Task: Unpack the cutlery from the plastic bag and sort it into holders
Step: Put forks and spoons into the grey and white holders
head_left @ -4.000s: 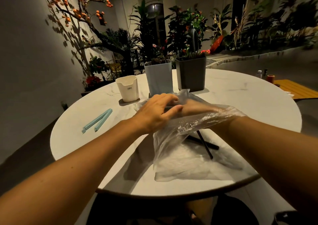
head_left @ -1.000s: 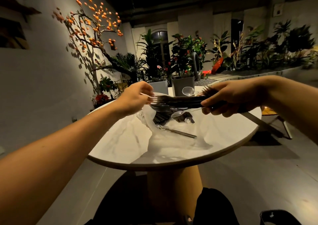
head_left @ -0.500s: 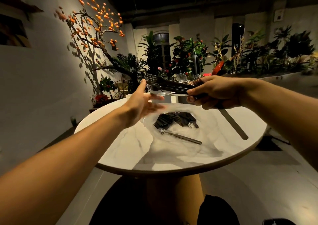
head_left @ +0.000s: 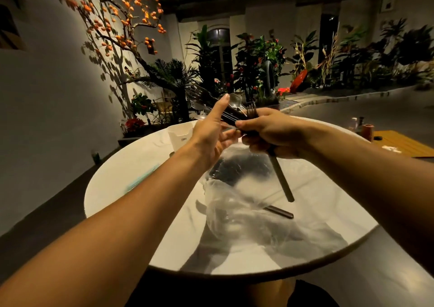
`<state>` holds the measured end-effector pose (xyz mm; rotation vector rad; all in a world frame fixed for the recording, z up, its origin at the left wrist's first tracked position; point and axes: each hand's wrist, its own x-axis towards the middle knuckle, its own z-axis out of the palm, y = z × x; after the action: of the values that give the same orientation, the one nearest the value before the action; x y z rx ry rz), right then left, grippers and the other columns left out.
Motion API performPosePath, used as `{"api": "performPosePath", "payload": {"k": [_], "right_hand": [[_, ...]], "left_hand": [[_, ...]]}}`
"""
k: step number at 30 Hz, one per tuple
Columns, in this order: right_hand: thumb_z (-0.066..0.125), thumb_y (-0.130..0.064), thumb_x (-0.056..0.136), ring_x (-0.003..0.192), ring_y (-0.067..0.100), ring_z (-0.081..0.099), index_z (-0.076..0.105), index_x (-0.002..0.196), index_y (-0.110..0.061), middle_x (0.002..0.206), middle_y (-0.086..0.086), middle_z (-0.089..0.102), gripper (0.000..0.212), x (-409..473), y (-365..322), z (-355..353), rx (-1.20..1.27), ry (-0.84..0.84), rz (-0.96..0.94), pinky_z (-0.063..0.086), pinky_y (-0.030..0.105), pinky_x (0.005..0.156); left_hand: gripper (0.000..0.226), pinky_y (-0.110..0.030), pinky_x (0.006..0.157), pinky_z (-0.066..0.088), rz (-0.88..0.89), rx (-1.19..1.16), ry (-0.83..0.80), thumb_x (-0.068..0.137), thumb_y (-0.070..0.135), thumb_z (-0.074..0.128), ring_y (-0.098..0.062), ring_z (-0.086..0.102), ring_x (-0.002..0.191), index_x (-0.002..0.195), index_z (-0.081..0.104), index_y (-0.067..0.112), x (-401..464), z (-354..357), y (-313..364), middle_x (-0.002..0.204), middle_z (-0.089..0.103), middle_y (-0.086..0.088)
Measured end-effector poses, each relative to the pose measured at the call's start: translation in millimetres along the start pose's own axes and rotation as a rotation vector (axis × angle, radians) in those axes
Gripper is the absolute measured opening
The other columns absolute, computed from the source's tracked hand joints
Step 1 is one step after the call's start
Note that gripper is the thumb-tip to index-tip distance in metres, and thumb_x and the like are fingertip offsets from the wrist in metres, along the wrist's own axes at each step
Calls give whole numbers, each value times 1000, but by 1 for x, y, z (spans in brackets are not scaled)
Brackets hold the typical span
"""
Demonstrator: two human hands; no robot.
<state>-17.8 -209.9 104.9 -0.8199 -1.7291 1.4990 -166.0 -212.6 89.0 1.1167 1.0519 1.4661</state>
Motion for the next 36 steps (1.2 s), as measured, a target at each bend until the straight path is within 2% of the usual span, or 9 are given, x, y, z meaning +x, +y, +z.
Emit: {"api": "performPosePath", "payload": {"k": [4,7,10,17,23,26,29,33,36], "right_hand": [[42,-14,105,53,6,40,54,107,-10,74,3,48,12,28,14,7,-110,51,-73,35,20,46],[41,-14,106,49,6,38,52,100,-16,67,1,45,13,46,24,12,-163,58,-132,33,21,45],[39,-21,107,48,6,42,52,95,-15,61,-3,49,19,59,37,14,-126,58,-152,36,21,45],[35,-36,107,72,27,72,58,119,-17,91,14,72,32,82,63,9,61,169,-73,61,39,61],[35,-31,107,87,19,73,66,105,-13,98,8,73,35,90,66,-5,13,308,-29,60,28,76],[33,-29,108,70,15,60,69,99,-7,81,7,65,43,90,56,-19,-64,469,-64,49,25,63],[31,-31,108,63,14,43,69,86,-10,66,1,49,49,94,35,-30,20,493,-75,38,28,61],[35,-31,106,77,14,46,68,72,-16,77,3,54,49,107,31,-23,-96,464,-167,38,30,73],[37,-29,106,73,7,55,69,80,-14,82,1,56,43,115,50,-10,-87,423,-193,46,21,63]], "left_hand": [[54,-44,99,51,6,-161,105,79,46,78,-30,66,95,111,68,3,38,2,3,110,72,-19],[35,-33,72,57,-28,-225,173,91,46,67,-18,66,64,89,65,11,61,2,-1,72,66,-3],[37,-24,50,51,-35,-202,252,98,44,58,-15,63,49,82,62,11,75,-2,-7,61,64,-1],[36,-46,84,58,-16,-228,230,102,27,52,-30,68,76,73,57,6,92,-12,-24,58,64,-5],[29,-43,88,59,93,-344,251,105,19,48,-20,68,62,82,53,2,100,-20,-25,54,65,-3],[28,-36,65,60,24,-424,131,105,20,48,-13,52,45,80,46,9,105,-33,-23,53,48,-1],[26,-23,43,42,-84,-176,-55,104,22,48,-10,38,44,80,44,14,97,-37,-35,58,39,2],[20,-21,43,33,-101,87,-154,104,23,51,-11,36,49,87,51,11,85,-34,-60,59,38,2],[25,-20,45,35,-69,168,-91,103,25,52,-11,39,50,81,53,14,80,-35,-75,57,43,3]]}}
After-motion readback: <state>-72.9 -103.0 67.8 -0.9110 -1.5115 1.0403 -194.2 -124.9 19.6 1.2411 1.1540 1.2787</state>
